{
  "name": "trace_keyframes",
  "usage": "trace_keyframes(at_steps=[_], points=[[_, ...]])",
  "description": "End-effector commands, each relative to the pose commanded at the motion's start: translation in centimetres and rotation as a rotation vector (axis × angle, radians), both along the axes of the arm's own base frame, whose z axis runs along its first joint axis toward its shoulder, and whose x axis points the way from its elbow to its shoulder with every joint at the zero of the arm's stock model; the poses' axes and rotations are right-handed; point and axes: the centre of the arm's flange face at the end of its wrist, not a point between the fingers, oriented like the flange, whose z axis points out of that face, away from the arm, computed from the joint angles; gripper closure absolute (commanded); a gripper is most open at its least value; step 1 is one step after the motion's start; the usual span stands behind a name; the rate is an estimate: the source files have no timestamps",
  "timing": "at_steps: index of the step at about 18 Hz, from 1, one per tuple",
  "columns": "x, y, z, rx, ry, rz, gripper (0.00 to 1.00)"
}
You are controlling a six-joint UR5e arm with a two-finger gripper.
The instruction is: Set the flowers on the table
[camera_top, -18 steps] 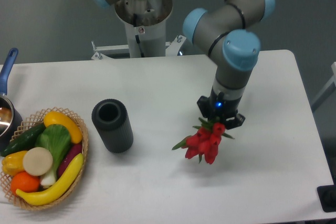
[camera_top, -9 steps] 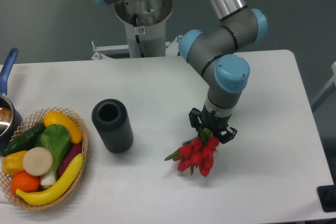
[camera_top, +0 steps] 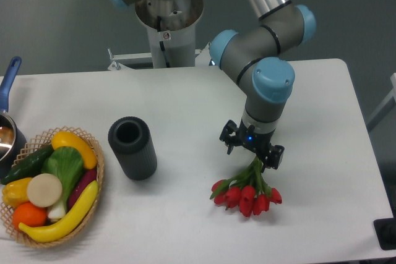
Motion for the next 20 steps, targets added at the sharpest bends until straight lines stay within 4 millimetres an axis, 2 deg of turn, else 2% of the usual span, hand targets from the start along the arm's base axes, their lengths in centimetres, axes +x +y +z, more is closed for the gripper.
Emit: trace_keyframes(at_steps=[2,4,7,9,20], points=[[-1.0,-1.7,2.0,0.015,0.027,0.031,0.0],[-1.0,-2.1,3.1,0.019,0.05,0.012,0.0],[-1.8,-4.1,4.3,-0.025,0.095,-0.027,0.0],[-2.0,-4.9,4.0,-0.097,0.116,-0.02,0.0],[-1.4,-5.0,3.4,-0.112,0.109,-0.01,0.0]])
